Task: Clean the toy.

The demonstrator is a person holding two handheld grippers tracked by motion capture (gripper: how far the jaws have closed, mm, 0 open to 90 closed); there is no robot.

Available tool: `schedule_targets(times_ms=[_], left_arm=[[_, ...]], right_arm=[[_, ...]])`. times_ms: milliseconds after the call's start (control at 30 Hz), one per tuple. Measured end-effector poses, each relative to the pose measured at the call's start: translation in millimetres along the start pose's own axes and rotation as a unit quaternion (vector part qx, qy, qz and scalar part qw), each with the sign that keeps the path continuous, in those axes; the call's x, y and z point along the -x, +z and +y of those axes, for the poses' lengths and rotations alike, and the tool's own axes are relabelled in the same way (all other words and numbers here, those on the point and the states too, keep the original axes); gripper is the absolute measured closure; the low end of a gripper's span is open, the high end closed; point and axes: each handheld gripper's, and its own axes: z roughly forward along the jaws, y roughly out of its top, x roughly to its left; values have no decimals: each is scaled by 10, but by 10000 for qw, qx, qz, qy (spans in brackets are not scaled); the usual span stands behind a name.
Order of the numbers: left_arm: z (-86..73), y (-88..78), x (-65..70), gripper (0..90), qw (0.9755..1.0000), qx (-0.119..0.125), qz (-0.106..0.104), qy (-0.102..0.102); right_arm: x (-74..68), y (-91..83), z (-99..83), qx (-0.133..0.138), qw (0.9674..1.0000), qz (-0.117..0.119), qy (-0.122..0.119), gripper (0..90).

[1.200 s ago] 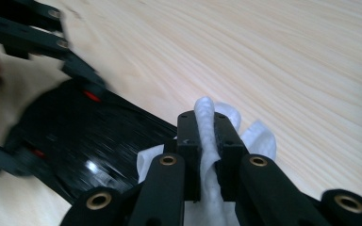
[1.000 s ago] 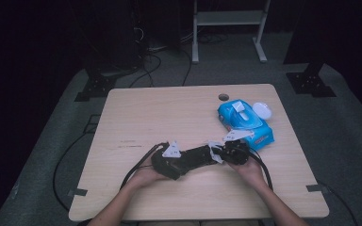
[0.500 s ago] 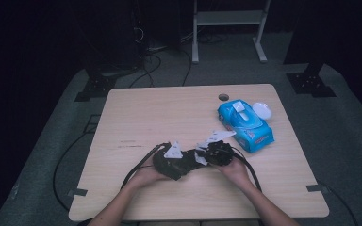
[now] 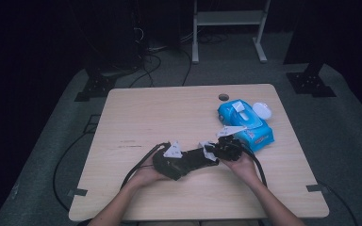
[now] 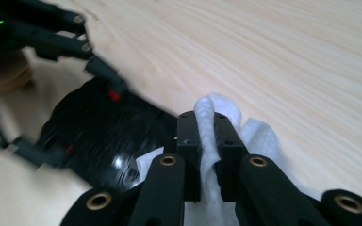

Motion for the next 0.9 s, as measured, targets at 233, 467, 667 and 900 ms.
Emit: schedule_targets(times_ms=[233, 467, 667, 900], left_arm=[[2, 6, -9, 229, 10000, -9, -26, -76], [-33, -76, -129, 190, 9969, 95, -442, -640], [-67, -84, -215, 189, 9897, 137, -836, -1157], [-93, -79, -274, 213, 9828, 169, -1105, -1467]], right_arm=[[-55, -170, -137, -276, 9990, 344, -115, 830], [-42, -135, -199, -229, 9990, 358, -129, 826], [-63, -139, -212, -197, 9990, 325, -255, 826], [-85, -145, -226, -177, 9987, 280, -398, 827]])
